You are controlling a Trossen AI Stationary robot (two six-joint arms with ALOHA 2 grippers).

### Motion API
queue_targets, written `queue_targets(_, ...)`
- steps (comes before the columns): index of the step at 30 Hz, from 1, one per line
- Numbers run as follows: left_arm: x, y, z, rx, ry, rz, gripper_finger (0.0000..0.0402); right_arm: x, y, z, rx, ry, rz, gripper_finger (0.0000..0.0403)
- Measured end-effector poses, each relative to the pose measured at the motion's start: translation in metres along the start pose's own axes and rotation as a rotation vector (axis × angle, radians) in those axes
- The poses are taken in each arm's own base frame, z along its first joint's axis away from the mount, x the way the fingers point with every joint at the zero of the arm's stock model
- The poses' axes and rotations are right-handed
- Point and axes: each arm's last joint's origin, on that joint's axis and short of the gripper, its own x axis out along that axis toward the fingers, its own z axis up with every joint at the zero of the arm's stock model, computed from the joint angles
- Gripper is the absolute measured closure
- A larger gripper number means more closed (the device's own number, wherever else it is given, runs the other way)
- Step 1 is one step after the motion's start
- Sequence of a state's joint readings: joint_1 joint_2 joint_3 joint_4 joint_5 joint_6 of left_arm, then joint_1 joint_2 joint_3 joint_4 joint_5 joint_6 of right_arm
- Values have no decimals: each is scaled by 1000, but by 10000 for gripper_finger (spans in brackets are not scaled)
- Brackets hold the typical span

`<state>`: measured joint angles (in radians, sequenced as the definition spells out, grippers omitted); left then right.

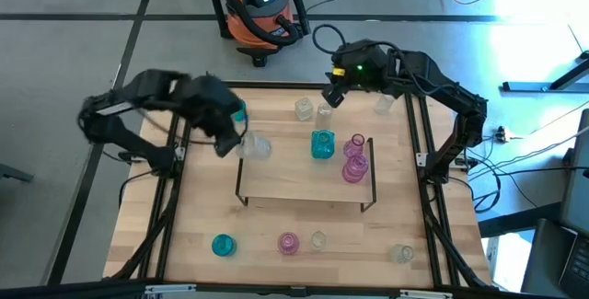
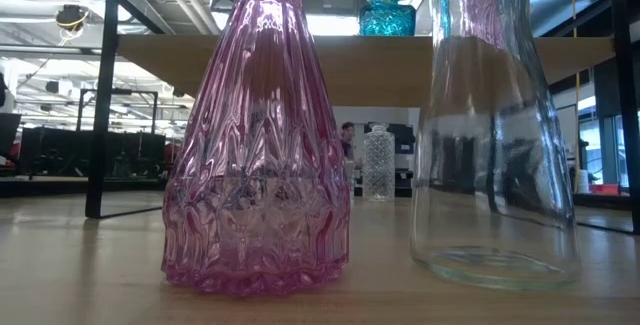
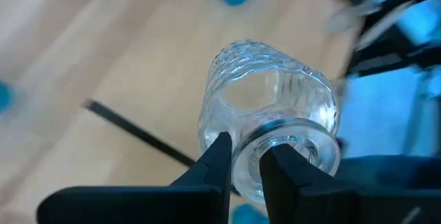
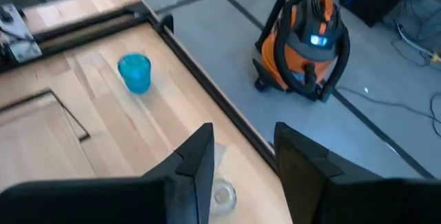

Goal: Sort vases onto shelf
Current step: Put the bottom left transparent vase on the shelf

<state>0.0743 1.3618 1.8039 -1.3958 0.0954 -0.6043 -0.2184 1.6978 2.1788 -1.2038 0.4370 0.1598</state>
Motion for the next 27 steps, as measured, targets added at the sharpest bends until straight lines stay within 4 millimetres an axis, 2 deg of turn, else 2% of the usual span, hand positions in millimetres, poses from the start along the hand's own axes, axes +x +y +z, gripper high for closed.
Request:
queue_targets(3,12,9,23,34,64,83,358,0,-1,-6,0,55,-8,274)
queue_targets(7,30,15,49,82,144,109,358,-2,-3,-16,11,153,-33,274)
queue_targets(12,55,14,71,154,185,101,358,-15,-16,-33,114,251,-239,274)
queue_targets(18,82,20,84,171,249,116,358,-45,-32,-36,190,166,-271,274)
queue_targets(27,108,20,89,186,317,83,358,-66,-46,-38,221,70,-365,274)
